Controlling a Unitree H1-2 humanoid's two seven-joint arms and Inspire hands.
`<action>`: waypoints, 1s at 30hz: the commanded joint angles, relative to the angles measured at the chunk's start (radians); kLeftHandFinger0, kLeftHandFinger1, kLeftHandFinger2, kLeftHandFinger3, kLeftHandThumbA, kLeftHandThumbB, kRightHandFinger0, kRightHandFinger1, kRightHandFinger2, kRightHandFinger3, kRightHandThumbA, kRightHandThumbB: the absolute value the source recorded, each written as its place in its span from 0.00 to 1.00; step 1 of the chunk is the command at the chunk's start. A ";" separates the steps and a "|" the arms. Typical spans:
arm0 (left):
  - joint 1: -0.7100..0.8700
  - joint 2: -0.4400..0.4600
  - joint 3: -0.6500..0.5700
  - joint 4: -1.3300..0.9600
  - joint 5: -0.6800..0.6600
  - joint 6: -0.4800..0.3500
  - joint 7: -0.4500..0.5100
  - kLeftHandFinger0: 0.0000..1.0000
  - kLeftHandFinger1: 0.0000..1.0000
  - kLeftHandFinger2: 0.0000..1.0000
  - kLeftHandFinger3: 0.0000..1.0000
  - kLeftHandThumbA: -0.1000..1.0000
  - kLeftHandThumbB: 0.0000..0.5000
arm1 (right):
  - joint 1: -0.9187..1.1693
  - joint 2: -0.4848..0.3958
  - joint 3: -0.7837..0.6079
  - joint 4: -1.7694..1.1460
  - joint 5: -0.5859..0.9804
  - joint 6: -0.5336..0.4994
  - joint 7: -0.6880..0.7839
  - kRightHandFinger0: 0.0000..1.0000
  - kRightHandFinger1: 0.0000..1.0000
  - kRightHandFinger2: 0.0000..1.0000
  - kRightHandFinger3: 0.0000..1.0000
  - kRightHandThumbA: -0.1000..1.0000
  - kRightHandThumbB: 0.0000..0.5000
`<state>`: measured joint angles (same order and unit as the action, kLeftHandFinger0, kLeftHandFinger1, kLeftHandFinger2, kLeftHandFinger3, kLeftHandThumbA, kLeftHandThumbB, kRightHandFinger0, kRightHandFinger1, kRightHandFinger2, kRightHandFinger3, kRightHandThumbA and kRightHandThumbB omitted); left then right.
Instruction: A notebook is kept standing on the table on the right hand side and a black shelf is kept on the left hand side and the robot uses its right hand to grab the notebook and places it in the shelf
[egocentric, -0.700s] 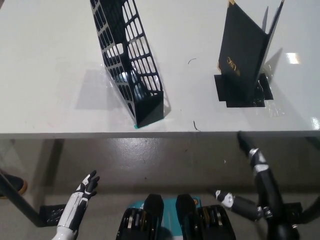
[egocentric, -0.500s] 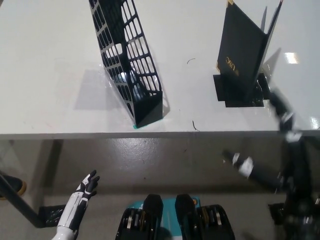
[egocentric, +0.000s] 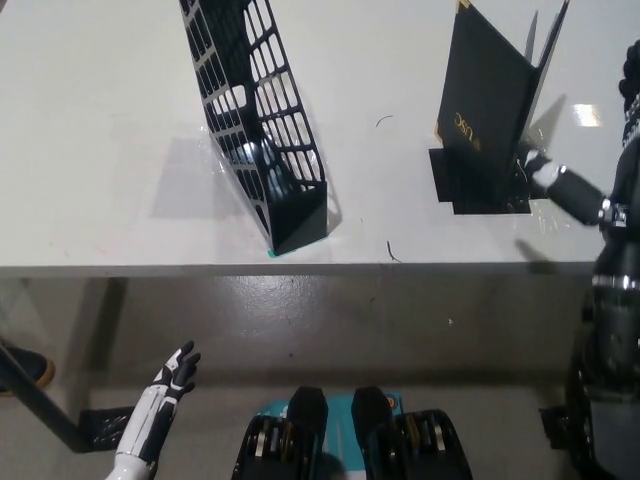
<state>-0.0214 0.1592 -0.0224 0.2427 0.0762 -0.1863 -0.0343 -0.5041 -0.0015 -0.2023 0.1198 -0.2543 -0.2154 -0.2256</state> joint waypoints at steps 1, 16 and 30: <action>0.003 0.005 -0.002 -0.017 0.013 -0.041 0.003 1.00 1.00 1.00 1.00 1.00 0.21 | -0.089 0.011 -0.028 0.054 0.034 0.004 -0.086 1.00 1.00 1.00 1.00 1.00 0.77; 0.019 0.000 -0.004 -0.022 0.015 -0.038 -0.002 1.00 1.00 1.00 1.00 1.00 0.12 | -0.314 0.001 -0.027 0.465 0.054 -0.055 -0.194 1.00 1.00 1.00 1.00 1.00 0.83; 0.008 -0.008 0.000 -0.027 0.018 -0.036 0.006 1.00 1.00 1.00 1.00 1.00 0.21 | -0.703 -0.034 -0.226 1.165 0.389 -0.160 -0.036 1.00 1.00 1.00 1.00 1.00 0.70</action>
<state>-0.0048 0.1536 -0.0241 0.2425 0.0923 -0.1979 -0.0339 -1.0476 -0.0059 -0.2969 1.1776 -0.1114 -0.3359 -0.3995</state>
